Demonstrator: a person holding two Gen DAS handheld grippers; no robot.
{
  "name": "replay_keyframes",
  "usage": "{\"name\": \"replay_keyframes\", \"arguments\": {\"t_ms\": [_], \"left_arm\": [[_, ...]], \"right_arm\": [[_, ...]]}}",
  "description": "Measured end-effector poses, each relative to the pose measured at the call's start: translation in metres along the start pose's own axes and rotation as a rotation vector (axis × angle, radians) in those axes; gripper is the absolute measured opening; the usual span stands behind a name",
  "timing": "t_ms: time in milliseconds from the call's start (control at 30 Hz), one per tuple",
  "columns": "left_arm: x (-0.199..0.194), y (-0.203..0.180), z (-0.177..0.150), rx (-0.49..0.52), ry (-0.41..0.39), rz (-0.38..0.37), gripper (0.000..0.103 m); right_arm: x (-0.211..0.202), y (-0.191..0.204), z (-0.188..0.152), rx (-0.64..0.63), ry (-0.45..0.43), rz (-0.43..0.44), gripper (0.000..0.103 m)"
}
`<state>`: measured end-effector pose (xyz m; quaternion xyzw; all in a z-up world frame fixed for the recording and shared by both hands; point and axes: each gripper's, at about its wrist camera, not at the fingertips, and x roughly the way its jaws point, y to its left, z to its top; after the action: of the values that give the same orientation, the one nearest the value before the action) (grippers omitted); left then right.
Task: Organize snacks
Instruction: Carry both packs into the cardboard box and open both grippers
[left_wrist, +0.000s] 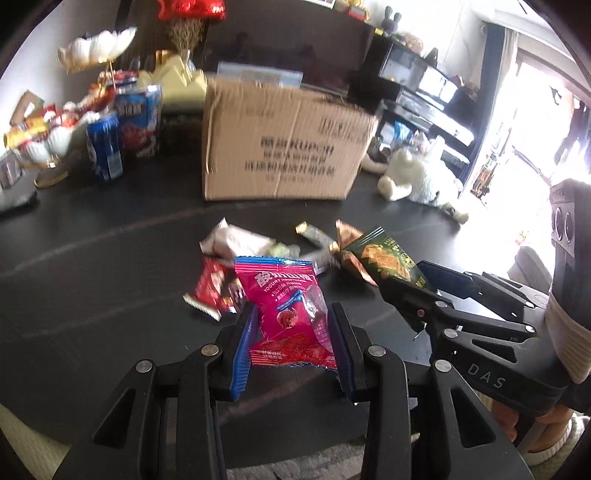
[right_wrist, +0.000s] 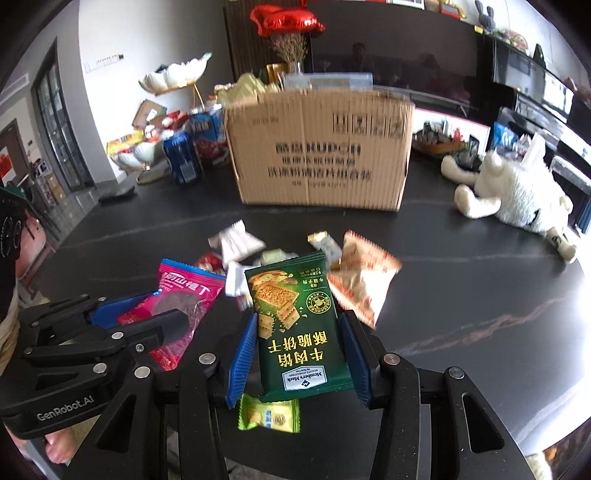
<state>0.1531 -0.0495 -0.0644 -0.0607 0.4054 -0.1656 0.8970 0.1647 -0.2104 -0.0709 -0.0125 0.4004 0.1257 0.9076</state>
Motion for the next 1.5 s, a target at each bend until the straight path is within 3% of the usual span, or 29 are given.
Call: {"name": "replay_keyframes", "arguments": {"t_ms": [700, 1167, 1500], "left_arm": [[-0.026, -0.005, 0.113, 0.116, -0.201, 0.059, 0.038], [-0.002, 0.005, 0.182, 0.151, -0.225, 0.068, 0.038], [0.045, 0.018, 0.229, 0.154, -0.196, 0.066, 0.038]], "right_arm": [[-0.021, -0.011, 0.104, 0.022, -0.192, -0.033, 0.047], [0.002, -0.024, 0.177, -0.005, -0.236, -0.052, 0.047], [0.044, -0.041, 0.218, -0.011, -0.221, -0.059, 0.047]]}}
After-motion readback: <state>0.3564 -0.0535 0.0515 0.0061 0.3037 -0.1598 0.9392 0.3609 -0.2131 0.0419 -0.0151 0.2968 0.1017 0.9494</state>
